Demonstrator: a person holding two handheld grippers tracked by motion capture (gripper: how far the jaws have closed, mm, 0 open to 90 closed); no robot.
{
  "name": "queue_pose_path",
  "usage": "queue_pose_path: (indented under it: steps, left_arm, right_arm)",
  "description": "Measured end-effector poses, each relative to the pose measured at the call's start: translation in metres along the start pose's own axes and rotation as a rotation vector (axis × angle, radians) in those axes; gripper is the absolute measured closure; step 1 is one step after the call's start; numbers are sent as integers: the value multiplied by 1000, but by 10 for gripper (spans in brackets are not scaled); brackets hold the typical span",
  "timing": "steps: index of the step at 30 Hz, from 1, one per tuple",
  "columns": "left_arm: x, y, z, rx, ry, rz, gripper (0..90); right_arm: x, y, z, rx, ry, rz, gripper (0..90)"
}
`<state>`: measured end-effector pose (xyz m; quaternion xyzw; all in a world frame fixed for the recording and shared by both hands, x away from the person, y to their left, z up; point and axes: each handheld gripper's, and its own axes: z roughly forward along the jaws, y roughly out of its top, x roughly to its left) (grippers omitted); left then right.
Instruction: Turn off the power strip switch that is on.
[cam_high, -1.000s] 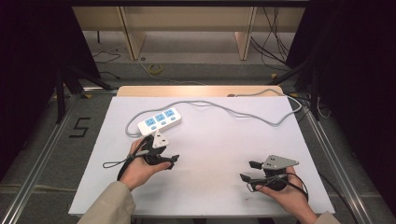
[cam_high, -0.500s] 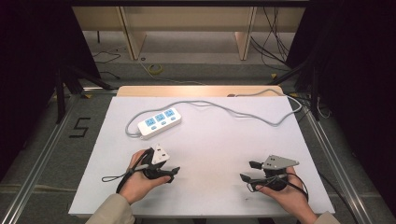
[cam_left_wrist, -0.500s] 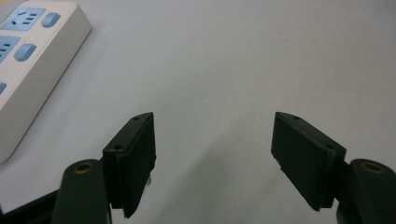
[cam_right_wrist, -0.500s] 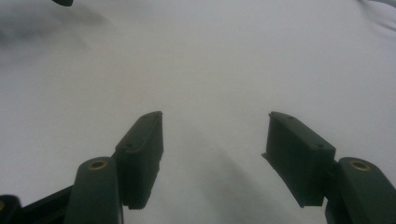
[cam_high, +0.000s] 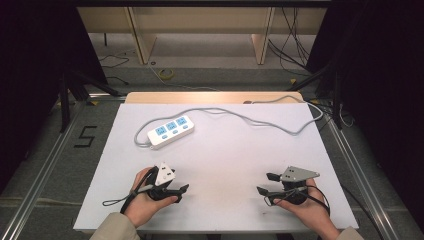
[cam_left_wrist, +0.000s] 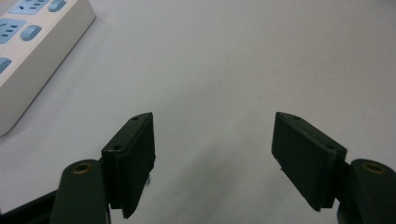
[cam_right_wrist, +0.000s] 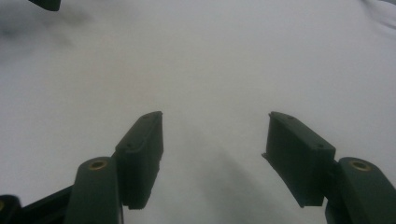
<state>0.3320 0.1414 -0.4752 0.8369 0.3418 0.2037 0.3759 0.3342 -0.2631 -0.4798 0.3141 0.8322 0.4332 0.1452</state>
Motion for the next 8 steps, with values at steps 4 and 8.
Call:
queue_pose_path:
  steps: [4,8]
  left_arm:
    - [1,-3,1,7,12,2,297]
    - [8,-10,5,34,38,6,283]
  right_arm:
    - [0,0,0,1,-1,1,375]
    - [0,0,0,-2,-2,2,375]
